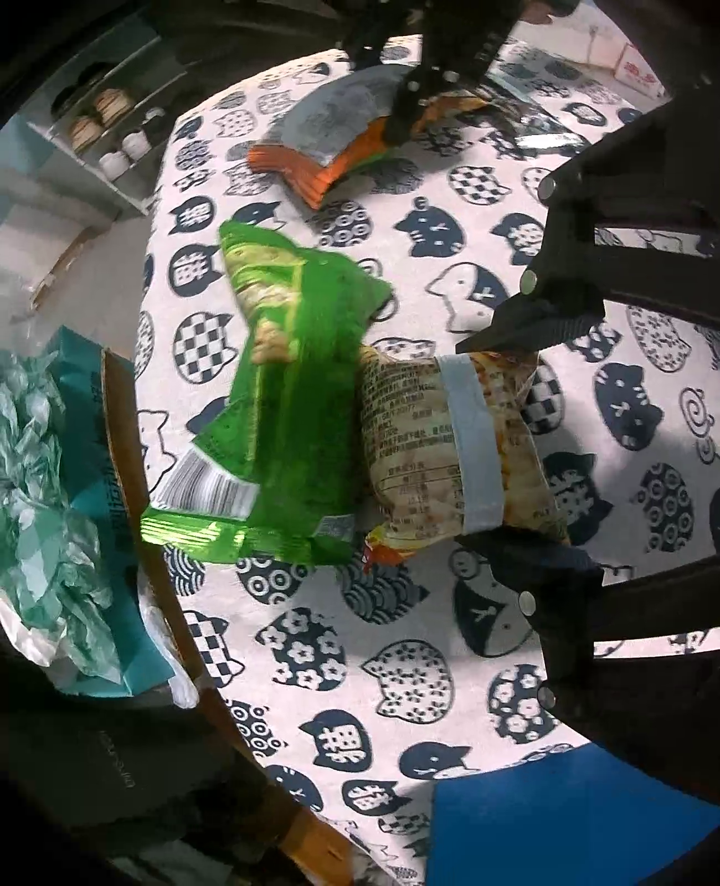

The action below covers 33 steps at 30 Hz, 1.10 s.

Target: Organize snacks

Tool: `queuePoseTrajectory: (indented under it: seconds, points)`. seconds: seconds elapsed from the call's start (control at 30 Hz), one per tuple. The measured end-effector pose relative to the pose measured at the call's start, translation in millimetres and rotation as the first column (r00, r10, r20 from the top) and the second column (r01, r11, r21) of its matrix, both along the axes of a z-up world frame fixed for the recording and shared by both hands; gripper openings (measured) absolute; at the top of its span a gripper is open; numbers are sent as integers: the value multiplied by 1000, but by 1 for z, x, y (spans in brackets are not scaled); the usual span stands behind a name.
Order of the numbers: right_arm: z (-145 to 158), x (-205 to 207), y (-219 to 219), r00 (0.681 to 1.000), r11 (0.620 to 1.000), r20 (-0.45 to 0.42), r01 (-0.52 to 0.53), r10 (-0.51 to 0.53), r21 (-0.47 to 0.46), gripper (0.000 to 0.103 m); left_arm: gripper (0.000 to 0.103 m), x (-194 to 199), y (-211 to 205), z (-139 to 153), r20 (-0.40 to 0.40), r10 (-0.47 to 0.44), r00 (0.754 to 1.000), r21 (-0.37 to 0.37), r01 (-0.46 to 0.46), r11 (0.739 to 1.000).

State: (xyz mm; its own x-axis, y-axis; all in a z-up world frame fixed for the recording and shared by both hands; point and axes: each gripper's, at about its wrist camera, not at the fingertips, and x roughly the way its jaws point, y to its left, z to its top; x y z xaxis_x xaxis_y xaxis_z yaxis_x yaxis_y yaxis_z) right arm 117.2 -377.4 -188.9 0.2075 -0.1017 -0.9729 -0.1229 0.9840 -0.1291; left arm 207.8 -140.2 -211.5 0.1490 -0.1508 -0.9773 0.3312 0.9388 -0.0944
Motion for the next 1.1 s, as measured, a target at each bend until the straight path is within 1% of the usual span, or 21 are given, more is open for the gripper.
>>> queuePoseTrajectory:
  seconds: [0.13,0.23,0.6,0.73,0.9,1.1]
  points:
    - [9,-6,8,1000,1000,21,-1,1,13,36,57,-19,2,7,2,-10,1000,7,10,1000]
    - [23,-10,13,999,1000,42,-7,6,26,36,57,-30,5,14,13,-11,1000,6,11,1000]
    - [63,-30,47,994,996,106,-40,32,74,36,57,-59,32,56,69,20,997,-13,-19,1000]
    - [77,-36,61,991,995,129,-59,48,85,36,57,-69,37,78,112,39,993,-32,-35,999]
    - [92,-37,75,986,992,153,-76,61,98,36,57,-78,44,97,170,33,985,-13,-31,999]
    - [112,-36,99,979,986,185,-108,83,129,36,57,-93,60,122,222,48,974,-19,-45,999]
